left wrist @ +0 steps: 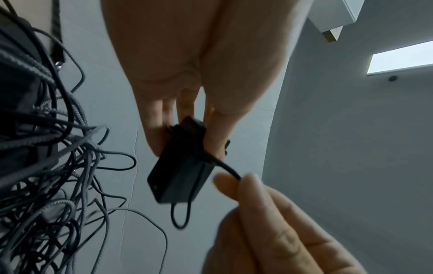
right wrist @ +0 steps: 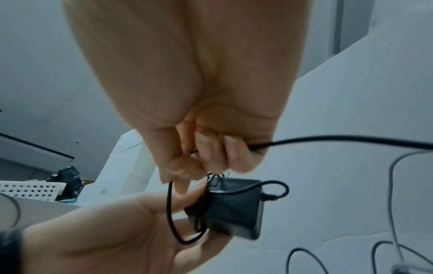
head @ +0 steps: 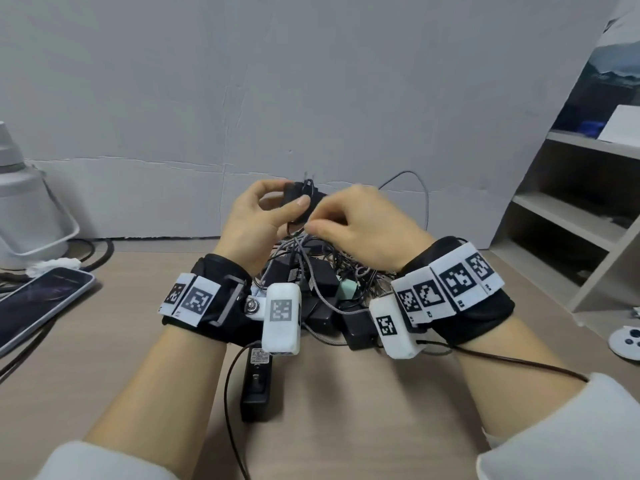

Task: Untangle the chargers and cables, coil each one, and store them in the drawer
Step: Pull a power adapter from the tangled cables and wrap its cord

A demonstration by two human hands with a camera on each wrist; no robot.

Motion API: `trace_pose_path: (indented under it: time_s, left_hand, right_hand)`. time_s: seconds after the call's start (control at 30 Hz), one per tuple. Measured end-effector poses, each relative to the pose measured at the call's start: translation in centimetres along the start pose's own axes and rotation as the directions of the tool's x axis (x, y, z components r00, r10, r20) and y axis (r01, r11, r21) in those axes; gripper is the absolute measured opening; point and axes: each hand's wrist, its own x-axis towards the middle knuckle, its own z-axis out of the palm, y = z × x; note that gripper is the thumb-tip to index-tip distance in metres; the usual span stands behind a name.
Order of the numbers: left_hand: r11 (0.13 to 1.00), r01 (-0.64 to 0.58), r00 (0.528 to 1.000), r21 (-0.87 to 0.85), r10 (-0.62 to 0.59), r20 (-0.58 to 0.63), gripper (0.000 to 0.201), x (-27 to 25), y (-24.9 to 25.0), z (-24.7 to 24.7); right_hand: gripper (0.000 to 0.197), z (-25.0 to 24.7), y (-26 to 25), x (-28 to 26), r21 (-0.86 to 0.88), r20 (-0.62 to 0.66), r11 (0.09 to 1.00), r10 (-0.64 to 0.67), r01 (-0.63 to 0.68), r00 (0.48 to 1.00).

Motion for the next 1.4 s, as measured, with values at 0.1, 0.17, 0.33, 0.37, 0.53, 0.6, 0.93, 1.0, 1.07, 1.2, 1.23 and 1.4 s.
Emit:
trace_pose_path:
  time_s: [0.1, 0.17, 0.33, 0.37, 0.53, 0.6, 0.93, 1.0, 1.07, 1.2, 1.23, 1.4]
  left_hand:
    - [0.999, 0.031, 0.995, 0.039, -0.035, 0.098, 0.034, -0.3, 0.3, 0.2]
    - [0.997, 0.03, 0.988, 0.071, -0.041, 0.152, 0.023, -0.4, 0.3, 0.2]
    - [0.986, 0.038, 0.965, 0.162, -0.079, 0.251, 0.019, -0.6, 0.6, 0.3]
    - [0.984, 0.043, 0.96, 0.175, -0.089, 0.265, 0.023, -0.6, 0.7, 0.3]
    - [0.989, 0.091, 0.922, 0.119, -0.129, 0.365, 0.046, -0.7, 1.0, 0.3]
    - [0.991, 0.131, 0.904, 0.033, -0.133, 0.407, 0.043, -0.7, 1.2, 0.1]
    - [0.934, 0.158, 0.972, -0.321, -0.089, 0.219, 0.043, -0.3, 1.9, 0.8]
    - [0.932, 0.131, 0.99, -0.338, -0.104, 0.097, 0.038, -0.1, 1.7, 0.9]
    - [0.94, 0.111, 0.993, -0.322, -0.119, -0.006, 0.033, 0.2, 1.3, 0.7]
    - [0.965, 0.109, 0.986, -0.24, -0.135, -0.096, 0.029, 0.4, 0.4, 0.5]
    - [0.969, 0.11, 0.986, -0.22, -0.135, -0.103, 0.034, 0.4, 0.3, 0.5]
    - [0.979, 0.028, 0.987, -0.202, -0.06, -0.151, 0.046, 0.1, 0.2, 0.5]
  right_hand:
    - [0.006, -1.5, 0.7, 0.3, 0.061, -0.171, 0.998, -0.009, 0.019, 0.985]
    - [0.005, -2.5, 1.5, 0.5, 0.076, -0.208, 0.997, -0.009, 0.025, 0.978]
    - [0.015, -3.6, 2.9, 1.1, 0.046, -0.242, 0.999, 0.007, 0.004, 0.97]
    - [0.016, -3.6, 3.1, 1.2, 0.046, -0.244, 0.999, 0.009, 0.003, 0.97]
    - [0.013, -3.0, 4.3, 1.5, 0.084, -0.255, 0.996, 0.02, 0.002, 0.967]
    - [0.013, -2.6, 4.9, 1.6, 0.111, -0.247, 0.994, 0.043, -0.016, 0.968]
    - [0.026, 0.6, 4.6, 1.3, 0.079, 0.055, 0.977, 0.194, -0.198, 0.98]
    - [0.024, 1.6, 4.0, 1.1, -0.035, 0.153, 0.979, 0.204, -0.201, 0.967]
    - [0.018, 2.3, 3.2, 0.9, -0.105, 0.237, 0.977, 0.208, -0.188, 0.949]
    - [0.013, 2.9, 1.3, 0.7, -0.177, 0.327, 0.976, 0.18, -0.127, 0.928]
    - [0.016, 2.9, 0.9, 0.6, -0.172, 0.343, 0.977, 0.176, -0.122, 0.923]
    - [0.034, 1.5, -0.1, 0.1, -0.162, 0.304, 0.986, 0.095, -0.047, 0.948]
